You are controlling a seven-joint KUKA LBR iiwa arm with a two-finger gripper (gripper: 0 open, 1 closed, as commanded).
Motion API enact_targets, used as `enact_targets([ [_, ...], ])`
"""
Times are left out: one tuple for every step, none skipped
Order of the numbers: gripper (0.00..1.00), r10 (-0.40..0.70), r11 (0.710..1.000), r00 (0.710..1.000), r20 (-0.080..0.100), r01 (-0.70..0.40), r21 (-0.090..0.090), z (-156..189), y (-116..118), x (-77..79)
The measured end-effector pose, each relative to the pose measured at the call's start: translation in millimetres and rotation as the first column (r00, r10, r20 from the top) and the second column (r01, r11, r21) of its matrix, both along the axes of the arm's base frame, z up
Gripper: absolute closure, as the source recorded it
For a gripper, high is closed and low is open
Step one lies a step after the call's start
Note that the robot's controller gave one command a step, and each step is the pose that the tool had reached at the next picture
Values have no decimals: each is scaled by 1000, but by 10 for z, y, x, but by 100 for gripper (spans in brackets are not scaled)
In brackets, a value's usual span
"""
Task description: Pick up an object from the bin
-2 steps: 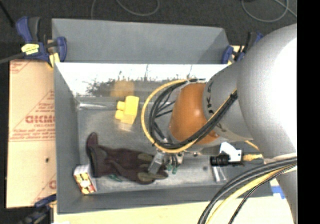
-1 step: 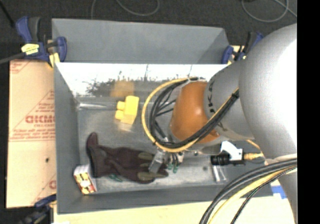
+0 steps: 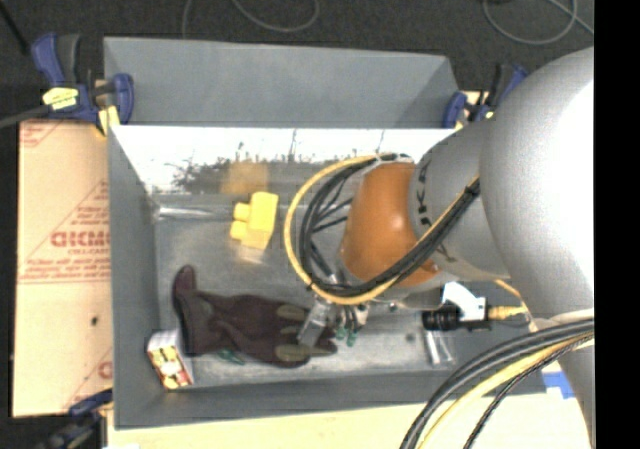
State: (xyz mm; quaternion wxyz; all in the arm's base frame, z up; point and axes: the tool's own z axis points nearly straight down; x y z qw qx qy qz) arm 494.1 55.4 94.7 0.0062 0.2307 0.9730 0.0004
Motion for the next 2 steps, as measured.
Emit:
enact_targets([
  [100,2,1000,1000,-3,-2,0,51,-3,-9],
  [100,3,1000,1000,-3,-3,-1,154,-7,-9],
])
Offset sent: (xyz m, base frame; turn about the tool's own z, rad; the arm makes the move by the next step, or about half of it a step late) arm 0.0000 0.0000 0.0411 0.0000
